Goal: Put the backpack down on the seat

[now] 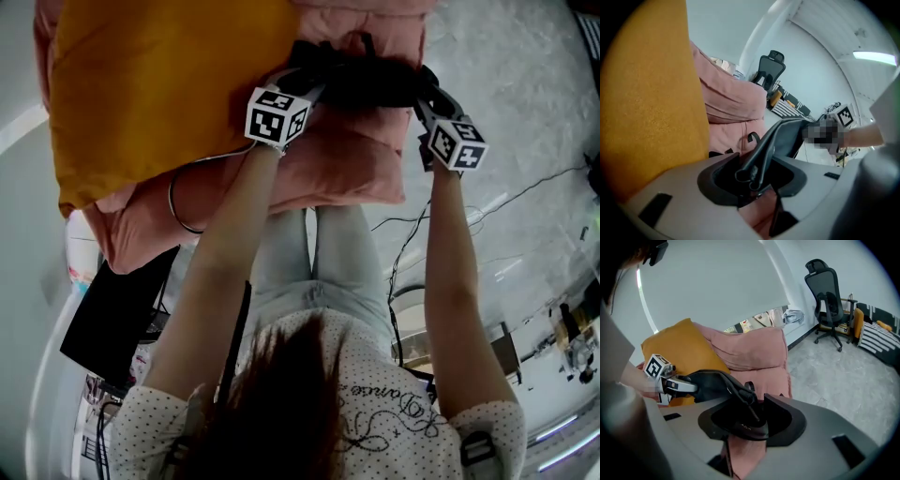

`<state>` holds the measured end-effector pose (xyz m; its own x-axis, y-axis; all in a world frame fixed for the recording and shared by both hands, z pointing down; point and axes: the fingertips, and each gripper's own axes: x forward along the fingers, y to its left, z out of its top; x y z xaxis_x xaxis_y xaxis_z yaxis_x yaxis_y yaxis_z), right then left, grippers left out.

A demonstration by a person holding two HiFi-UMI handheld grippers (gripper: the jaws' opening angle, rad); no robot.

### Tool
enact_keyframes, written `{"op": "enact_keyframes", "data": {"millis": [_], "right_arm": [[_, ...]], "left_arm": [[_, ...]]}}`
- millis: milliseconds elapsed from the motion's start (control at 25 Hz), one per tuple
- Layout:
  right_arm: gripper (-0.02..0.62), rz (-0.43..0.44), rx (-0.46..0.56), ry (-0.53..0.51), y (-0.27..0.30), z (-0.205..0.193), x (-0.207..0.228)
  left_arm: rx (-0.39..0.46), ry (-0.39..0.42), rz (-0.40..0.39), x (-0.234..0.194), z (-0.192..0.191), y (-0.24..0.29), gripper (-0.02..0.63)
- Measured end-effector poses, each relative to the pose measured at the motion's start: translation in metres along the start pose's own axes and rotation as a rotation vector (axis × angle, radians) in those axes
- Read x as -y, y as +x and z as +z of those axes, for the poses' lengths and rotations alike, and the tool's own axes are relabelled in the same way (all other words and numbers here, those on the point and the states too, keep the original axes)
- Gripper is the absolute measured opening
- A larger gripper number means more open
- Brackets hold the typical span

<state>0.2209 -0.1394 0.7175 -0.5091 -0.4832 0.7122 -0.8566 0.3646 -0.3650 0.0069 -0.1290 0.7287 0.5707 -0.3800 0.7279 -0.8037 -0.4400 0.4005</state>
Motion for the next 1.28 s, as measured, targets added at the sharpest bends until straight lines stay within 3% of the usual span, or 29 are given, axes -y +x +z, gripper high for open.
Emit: {"op": "enact_keyframes", "data": {"millis": [160,200,280,680,960,1280], "right_arm": [[0.186,-0.007,0.011,0.033,-0.008,-0.001,-0.001],[0.249,0.004,0.027,0.05,-0.012,0.001,-0.004],[0.302,0.024,0.045,0.066,-0.016,0.007,-0.012],[0.361,0.006,0.003,0.077,-0.007,0.008,-0.011],[0.382,-0.033,0.074,0.154,-0.023,0.028,-0.015],[0.374,-0.066,0.137,0.141,-0.049,0.051,-0.021]], "left_arm": [[0.012,0.014,0.025,0.005,0.003,-0.011,0.189],[0.019,0.019,0.023,0.007,0.005,-0.015,0.198],[0.026,0.039,0.014,0.012,0.006,-0.022,0.216],[-0.01,0.02,-0.007,0.015,0.003,-0.022,0.233],[0.017,-0.059,-0.018,0.011,0.01,-0.042,0.242],[0.0,-0.037,-0.028,0.015,0.011,-0.065,0.244]]}}
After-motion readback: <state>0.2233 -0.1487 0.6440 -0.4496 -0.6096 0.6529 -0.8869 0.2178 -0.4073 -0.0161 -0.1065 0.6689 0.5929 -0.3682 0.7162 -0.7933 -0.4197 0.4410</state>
